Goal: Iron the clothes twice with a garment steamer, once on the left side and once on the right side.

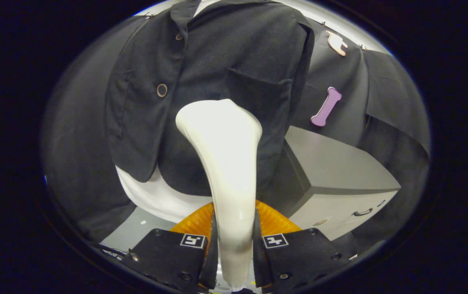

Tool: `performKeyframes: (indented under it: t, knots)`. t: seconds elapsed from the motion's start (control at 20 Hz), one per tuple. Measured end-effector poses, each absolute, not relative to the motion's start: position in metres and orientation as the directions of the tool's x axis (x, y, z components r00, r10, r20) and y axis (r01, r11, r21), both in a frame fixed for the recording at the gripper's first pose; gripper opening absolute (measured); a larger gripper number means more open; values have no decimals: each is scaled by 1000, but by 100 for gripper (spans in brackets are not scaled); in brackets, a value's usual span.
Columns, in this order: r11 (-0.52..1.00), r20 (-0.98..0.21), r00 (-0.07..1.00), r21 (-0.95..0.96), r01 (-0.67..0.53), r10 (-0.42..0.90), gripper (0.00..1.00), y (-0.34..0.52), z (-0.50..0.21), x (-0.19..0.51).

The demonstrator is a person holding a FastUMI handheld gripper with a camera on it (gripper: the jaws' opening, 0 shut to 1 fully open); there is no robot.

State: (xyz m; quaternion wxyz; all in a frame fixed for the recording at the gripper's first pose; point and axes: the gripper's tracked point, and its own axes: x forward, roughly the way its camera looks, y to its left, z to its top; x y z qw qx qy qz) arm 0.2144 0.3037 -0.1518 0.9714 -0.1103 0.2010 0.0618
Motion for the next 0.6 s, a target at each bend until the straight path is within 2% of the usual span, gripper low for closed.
performKeyframes:
  t: [0.35,0.6]
  knots:
    - [964,-478,875,-186,-191,82,38,300,-201,203]
    - [973,-485,870,-140,-182,93,38,299,-195,199]
